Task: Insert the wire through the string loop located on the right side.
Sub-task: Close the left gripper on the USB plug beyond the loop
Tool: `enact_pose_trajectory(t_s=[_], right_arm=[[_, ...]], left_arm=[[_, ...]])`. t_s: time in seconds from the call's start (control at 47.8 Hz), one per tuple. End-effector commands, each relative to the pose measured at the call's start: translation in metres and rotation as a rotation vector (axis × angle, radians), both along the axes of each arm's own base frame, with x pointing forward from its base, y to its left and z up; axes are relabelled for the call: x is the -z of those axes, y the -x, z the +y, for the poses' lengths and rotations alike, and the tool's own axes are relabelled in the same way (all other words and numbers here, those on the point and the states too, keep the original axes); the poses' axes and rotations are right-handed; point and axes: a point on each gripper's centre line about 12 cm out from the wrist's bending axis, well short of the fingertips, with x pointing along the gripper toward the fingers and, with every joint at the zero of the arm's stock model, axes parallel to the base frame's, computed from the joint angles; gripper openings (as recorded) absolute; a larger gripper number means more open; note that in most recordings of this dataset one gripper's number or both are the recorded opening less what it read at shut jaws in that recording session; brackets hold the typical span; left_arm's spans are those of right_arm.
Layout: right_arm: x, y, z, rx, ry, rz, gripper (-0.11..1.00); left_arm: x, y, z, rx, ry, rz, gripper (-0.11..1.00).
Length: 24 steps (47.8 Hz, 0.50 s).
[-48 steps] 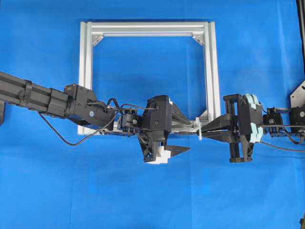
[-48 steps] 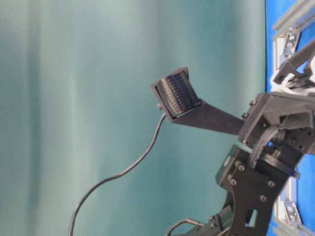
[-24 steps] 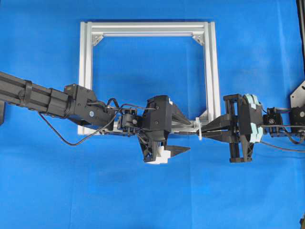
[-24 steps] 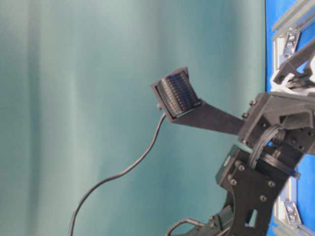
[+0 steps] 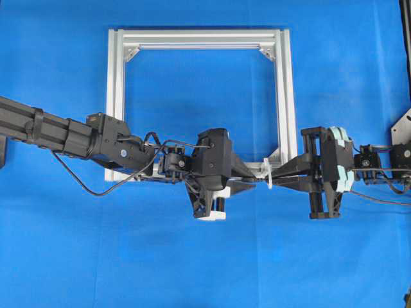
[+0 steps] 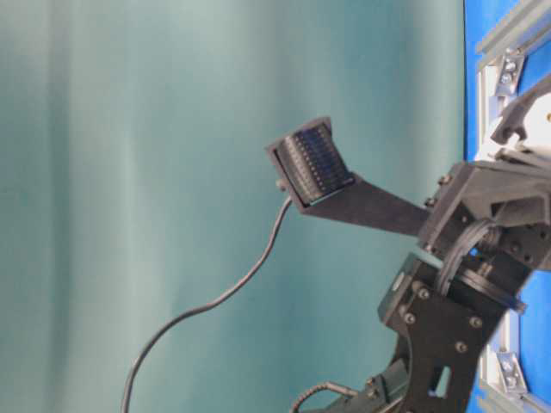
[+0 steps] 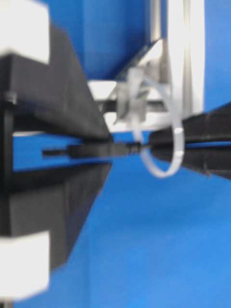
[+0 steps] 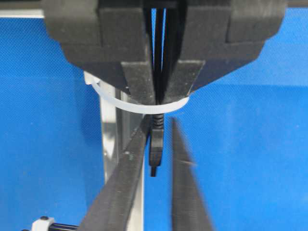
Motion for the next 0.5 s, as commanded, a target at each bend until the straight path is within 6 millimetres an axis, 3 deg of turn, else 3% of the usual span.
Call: enact_pose_trajectory(t_s=[0.0,0.481], right_arm=[[-0.0053,-0.0031,0.0003,0.003,-0.005,-0.022,-0.03],[-0.0053,-0.0031,0.0003,0.003,-0.005,-0.022,-0.03]], left_arm=[[-0.0153,-0.0031,-0.0013,0.004,0.001,-0.034,0.08],[-0.016,-0.0028,-0.0014,0.005,0.001,-0.029,0.07]])
